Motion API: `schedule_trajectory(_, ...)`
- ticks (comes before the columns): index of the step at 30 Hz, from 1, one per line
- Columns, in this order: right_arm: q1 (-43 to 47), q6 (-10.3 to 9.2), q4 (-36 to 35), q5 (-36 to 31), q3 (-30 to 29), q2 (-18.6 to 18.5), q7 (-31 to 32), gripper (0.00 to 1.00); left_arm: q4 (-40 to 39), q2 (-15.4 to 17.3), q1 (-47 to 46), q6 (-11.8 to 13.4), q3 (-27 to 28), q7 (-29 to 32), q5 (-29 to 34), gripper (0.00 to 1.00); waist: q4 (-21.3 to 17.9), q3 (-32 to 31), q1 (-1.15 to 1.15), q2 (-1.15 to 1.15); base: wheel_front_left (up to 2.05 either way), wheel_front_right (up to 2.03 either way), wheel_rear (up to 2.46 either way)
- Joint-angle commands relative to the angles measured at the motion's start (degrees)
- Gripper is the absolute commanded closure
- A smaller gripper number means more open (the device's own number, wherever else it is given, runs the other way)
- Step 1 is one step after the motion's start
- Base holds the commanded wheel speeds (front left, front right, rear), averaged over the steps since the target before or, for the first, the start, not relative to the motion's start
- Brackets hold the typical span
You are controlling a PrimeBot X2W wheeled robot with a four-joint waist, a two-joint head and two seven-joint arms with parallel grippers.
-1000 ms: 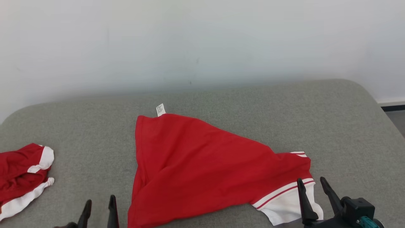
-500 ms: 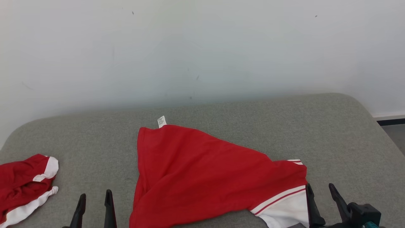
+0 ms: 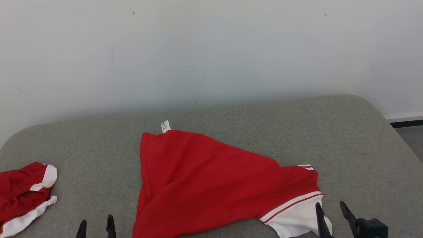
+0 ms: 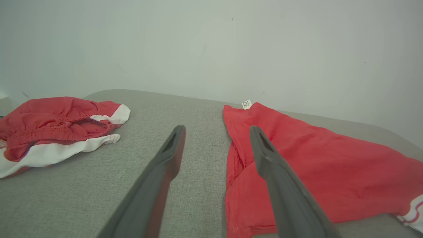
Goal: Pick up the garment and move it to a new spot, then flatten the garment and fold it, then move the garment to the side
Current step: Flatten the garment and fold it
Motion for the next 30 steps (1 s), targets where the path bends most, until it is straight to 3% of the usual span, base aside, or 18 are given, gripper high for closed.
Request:
schedule_trajectory(1,0.7,-0.13,0.2,-0.7,0.5,0.0,0.2,0.00,0.2,-0.1,0.9,0.2,0.3,-0.1,0.4,0.00,0.1,0.1,0.00,0.00,0.00,0.00,0.00)
schedule_trajectory(15,0.4,-0.13,-2.5,-2.7,7.2,0.0,-0.2,0.00,0.8,-0.2,0.9,0.4,0.4,0.0,-0.3,0.00,1.1,0.9,0.00,0.00,0.00,0.00,0.00)
schedule_trajectory(30,1.9,-0.13,-8.6,-1.5,7.2,0.0,1.1,0.00,0.9,-0.2,0.7,1.2,-1.0,-0.1,-0.5,0.00,1.1,1.0,0.00,0.00,0.00,0.00,0.00)
